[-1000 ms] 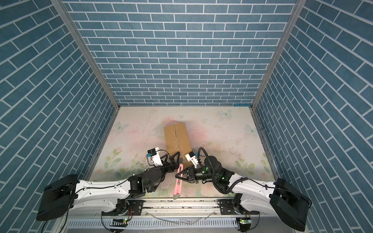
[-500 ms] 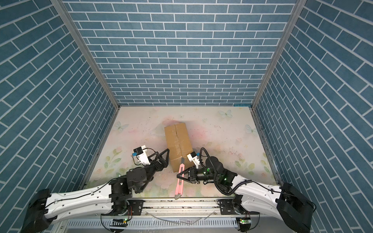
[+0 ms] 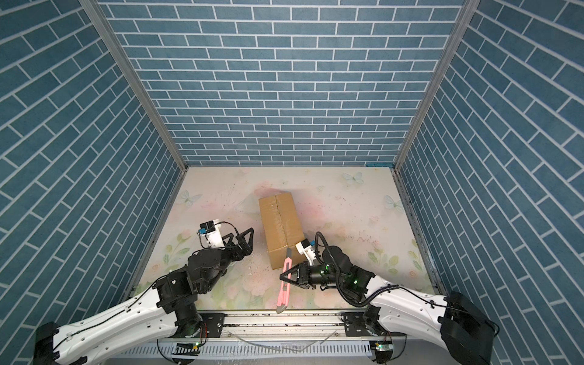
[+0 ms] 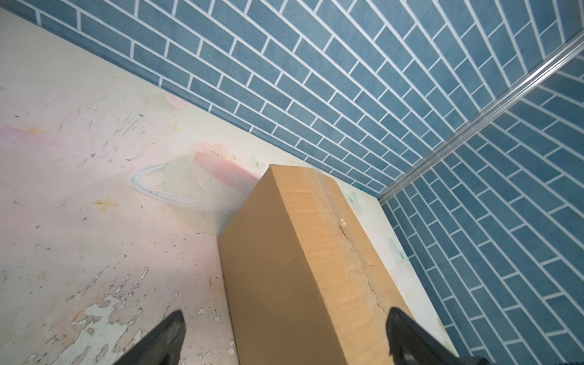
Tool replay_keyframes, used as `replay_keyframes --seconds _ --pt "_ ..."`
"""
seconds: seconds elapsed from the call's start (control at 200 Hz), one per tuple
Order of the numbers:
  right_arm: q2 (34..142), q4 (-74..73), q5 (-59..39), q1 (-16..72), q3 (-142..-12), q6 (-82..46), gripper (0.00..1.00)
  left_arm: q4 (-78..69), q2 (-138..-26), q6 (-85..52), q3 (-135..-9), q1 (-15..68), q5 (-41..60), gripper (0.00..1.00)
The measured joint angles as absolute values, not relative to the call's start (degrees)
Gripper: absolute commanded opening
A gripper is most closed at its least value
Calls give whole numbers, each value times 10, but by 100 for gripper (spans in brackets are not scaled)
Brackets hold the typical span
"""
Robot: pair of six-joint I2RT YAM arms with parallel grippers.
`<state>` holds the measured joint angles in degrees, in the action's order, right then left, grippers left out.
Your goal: Unpack the express box
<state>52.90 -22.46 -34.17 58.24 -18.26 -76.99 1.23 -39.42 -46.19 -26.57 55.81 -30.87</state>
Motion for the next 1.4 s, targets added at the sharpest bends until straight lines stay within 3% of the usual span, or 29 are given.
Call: replay_keyframes --seconds 0.435,1.401 --pt "531 -207 -334 582 -183 -761 0 -64 -504 -439 -278 537 -241 100" --pt "538 -227 -332 582 -195 -760 0 -148 -531 -446 -263 536 -241 100"
